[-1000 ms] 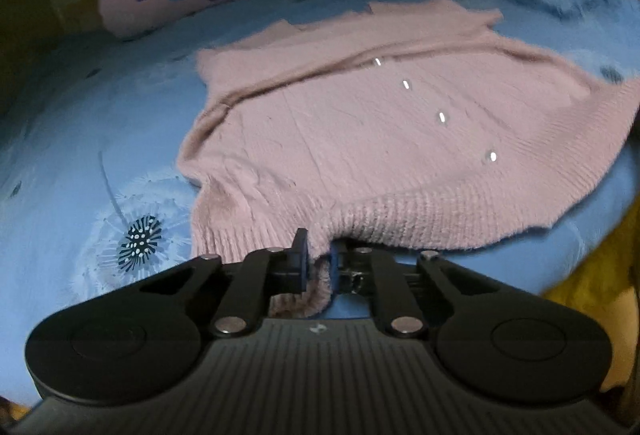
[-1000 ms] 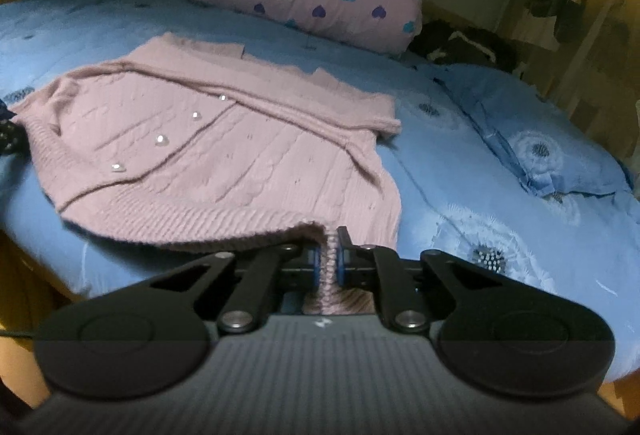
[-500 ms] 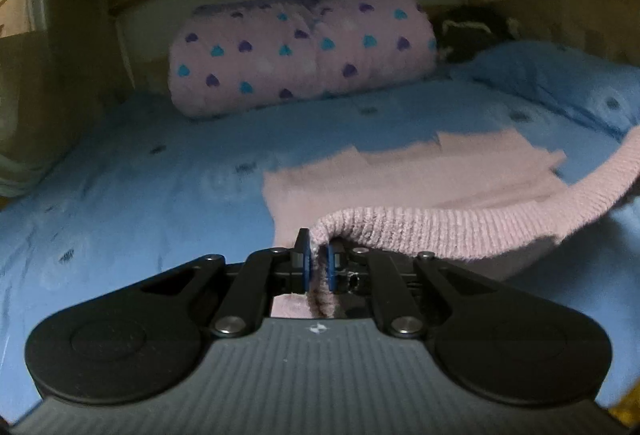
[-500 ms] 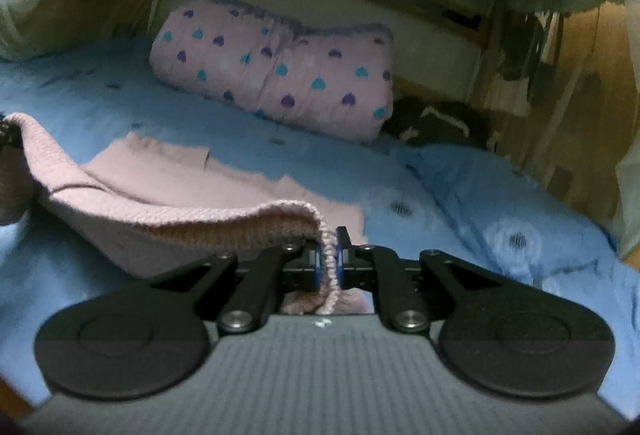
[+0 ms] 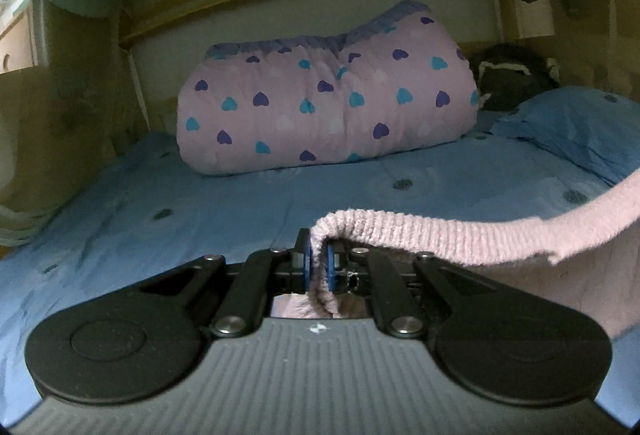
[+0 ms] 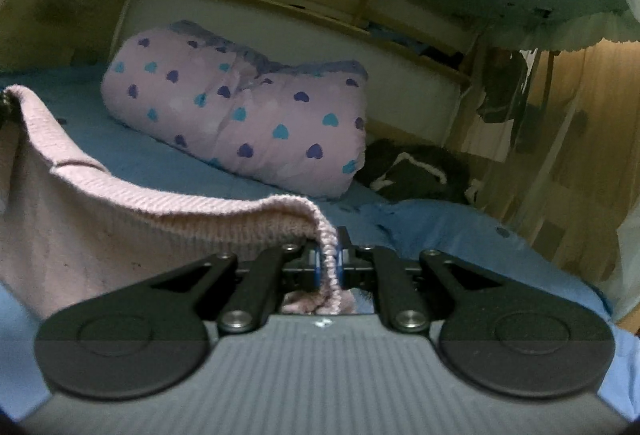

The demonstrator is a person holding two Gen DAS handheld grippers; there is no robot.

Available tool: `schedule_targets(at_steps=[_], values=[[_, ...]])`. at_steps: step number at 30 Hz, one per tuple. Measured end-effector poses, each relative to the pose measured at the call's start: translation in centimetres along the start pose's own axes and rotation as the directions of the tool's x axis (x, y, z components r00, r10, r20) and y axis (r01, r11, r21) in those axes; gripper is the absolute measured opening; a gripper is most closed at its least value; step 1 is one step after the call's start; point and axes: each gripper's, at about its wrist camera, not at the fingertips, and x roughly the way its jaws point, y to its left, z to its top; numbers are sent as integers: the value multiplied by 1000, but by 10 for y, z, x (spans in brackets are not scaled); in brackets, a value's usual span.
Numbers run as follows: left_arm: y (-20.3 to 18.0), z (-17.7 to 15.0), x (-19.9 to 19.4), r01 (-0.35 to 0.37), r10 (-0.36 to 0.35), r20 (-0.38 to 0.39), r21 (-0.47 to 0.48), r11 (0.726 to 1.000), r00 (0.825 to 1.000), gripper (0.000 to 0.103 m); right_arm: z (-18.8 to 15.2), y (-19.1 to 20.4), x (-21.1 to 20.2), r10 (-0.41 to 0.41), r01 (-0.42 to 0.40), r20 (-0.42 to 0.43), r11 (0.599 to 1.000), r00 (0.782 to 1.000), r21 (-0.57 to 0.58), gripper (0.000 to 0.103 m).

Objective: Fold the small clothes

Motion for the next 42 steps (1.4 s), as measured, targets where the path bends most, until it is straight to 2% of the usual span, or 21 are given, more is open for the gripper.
schedule_targets(at_steps=[5, 14, 17, 20, 22, 27, 28, 29, 30, 31, 32, 33, 37, 42], values=[[-13, 13, 67, -7, 8, -31, 28, 1000, 999, 9, -3, 8, 52, -42, 42, -22, 999, 999, -20, 9], [-38, -24, 193, 10, 5, -170, 88, 996, 986, 9, -45, 36, 146, -46, 33, -148, 995, 988, -92, 9], [-42, -40, 222, 30, -12, -213, 82, 996, 977, 10, -61, 44, 173, -48, 26, -200, 994, 979, -108, 9], [-44, -53, 251, 52, -33, -275, 62, 997, 961, 11, -75, 51, 197, -38, 4, -267, 992, 963, -128, 10], [-45, -58, 260, 58, -39, -275, 60, 997, 961, 11, -83, 57, 208, -35, -16, -316, 987, 948, -158, 12], [-39, -52, 258, 81, -67, -292, 36, 996, 954, 14, -78, 65, 212, -42, -34, -351, 977, 935, -209, 12], [-35, -50, 255, 94, -83, -295, 24, 995, 952, 18, -76, 64, 210, -36, -41, -356, 978, 934, -205, 12], [-30, -47, 250, 105, -97, -294, 11, 994, 951, 28, -72, 60, 205, -25, -45, -356, 981, 934, -187, 14], [-25, -44, 243, 111, -105, -290, 2, 994, 951, 34, -68, 56, 200, -13, -46, -354, 986, 935, -158, 24], [-22, -41, 239, 114, -109, -286, -1, 994, 952, 48, -64, 50, 197, -2, -45, -350, 991, 937, -124, 37], [-19, -38, 232, 115, -111, -280, -1, 993, 954, 56, -60, 44, 195, 13, -49, -348, 994, 937, -94, 43], [-15, -35, 225, 119, -113, -270, 5, 993, 956, 57, -57, 38, 188, 35, -57, -346, 997, 937, -55, 51], [-7, -25, 198, 117, -105, -248, 34, 993, 963, 59, -57, 16, 168, 130, -106, -340, 990, 931, 90, 52], [2, -28, 171, 172, -163, -258, 10, 985, 952, 63, -62, -2, 148, 154, -113, -338, 984, 928, 138, 52]])
